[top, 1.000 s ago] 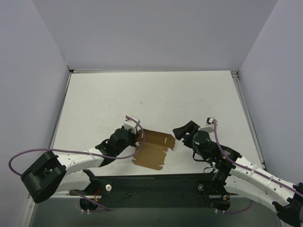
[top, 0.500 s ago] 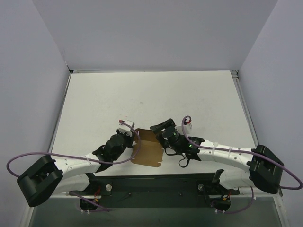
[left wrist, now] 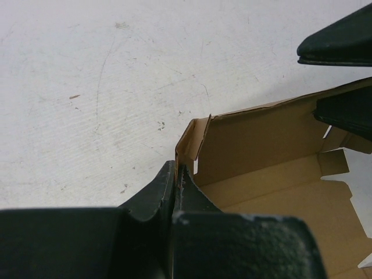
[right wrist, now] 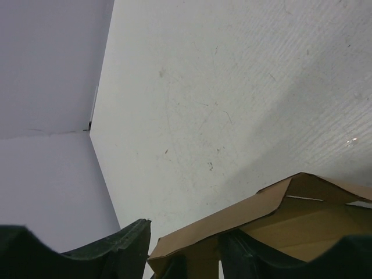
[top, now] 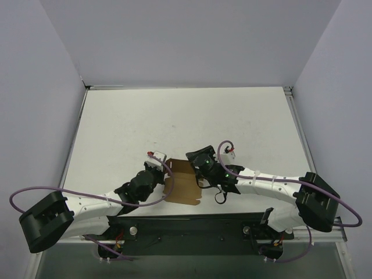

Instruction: Fold the paper box

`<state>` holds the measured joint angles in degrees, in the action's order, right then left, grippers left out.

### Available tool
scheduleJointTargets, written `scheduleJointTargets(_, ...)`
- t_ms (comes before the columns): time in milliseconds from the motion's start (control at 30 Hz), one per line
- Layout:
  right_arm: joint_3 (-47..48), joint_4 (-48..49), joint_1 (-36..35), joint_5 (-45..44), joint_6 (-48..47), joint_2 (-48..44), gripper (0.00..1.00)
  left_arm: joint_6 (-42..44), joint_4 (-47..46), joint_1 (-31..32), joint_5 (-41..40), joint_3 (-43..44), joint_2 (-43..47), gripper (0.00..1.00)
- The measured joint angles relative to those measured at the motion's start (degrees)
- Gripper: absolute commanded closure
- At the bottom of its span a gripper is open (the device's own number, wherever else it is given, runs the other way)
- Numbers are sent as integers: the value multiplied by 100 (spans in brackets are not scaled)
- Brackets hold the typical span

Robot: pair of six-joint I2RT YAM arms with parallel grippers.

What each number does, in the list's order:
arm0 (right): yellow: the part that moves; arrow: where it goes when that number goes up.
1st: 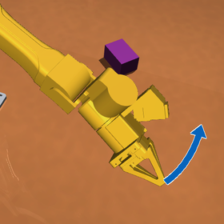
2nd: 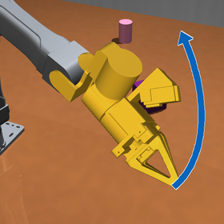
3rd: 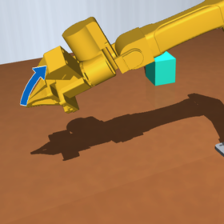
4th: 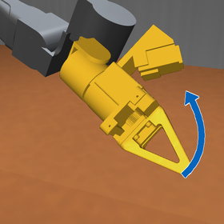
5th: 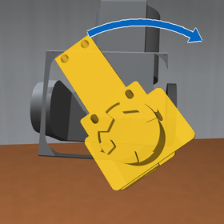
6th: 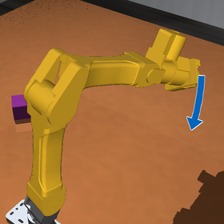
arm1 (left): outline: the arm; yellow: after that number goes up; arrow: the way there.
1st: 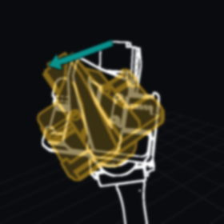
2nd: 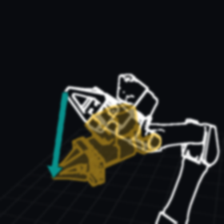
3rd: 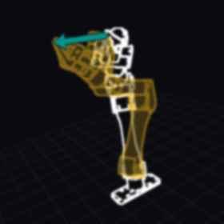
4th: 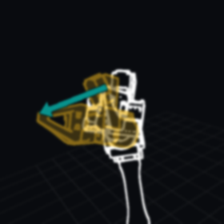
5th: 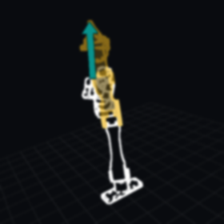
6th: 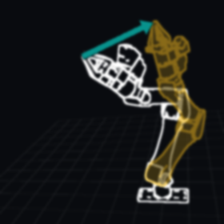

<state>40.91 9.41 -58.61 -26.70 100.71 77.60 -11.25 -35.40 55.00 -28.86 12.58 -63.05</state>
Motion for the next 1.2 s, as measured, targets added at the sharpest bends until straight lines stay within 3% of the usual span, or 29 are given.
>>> scheduleJointTargets(100, 0, -90, 13, -50, 7, 31, 62, 0, -11, 2, -72, 0, 4, 100)
scheduleJointTargets(133, 0, -103, 15, -57, 13, 31, 74, 0, -13, 2, -81, 0, 4, 100)
scheduleJointTargets(233, -2, -131, 48, -96, -42, 33, 94, -2, -42, 2, -98, 0, 4, 100)
scheduleJointTargets(300, -2, -149, 55, -142, -59, 42, 100, -4, -94, 2, -94, 0, 2, 100)
scheduleJointTargets(433, -2, -140, 81, -223, -131, 74, 100, -35, -195, -20, 26, 0, -81, 97)
scheduleJointTargets(467, -17, -114, 83, -249, -184, 94, 100, -39, -199, -44, 50, 0, -96, 91)
scheduleJointTargets(500, -44, -68, 83, -273, -234, 105, 100, -50, -212, -87, 142, 0, -120, 76)
scheduleJointTargets(600, -238, 254, 83, -380, -501, 105, 100, -74, -208, -273, 540, 0, -162, 57)
scheduleJointTargets(633, -348, 417, 83, -439, -612, 105, 100, -57, -205, -328, 647, 0, -162, 46)
scheduleJointTargets(733, -741, 1029, 85, -546, -990, 105, 100, -57, -205, -472, 1062, 0, -151, 36)
scheduleJointTargets(967, -1451, 3139, 92, -494, -2186, 361, 100, -223, 243, -566, 1897, 2, 470, 32)
scheduleJointTargets(1100, -1878, 4564, 144, -170, -2839, 636, 100, -503, 1029, -728, 2024, 68, 1189, 23)
scheduleJointTargets(1200, -1961, 5486, 289, 275, -3215, 973, 100, -708, 1805, -1071, 2079, 354, 1768, 23)
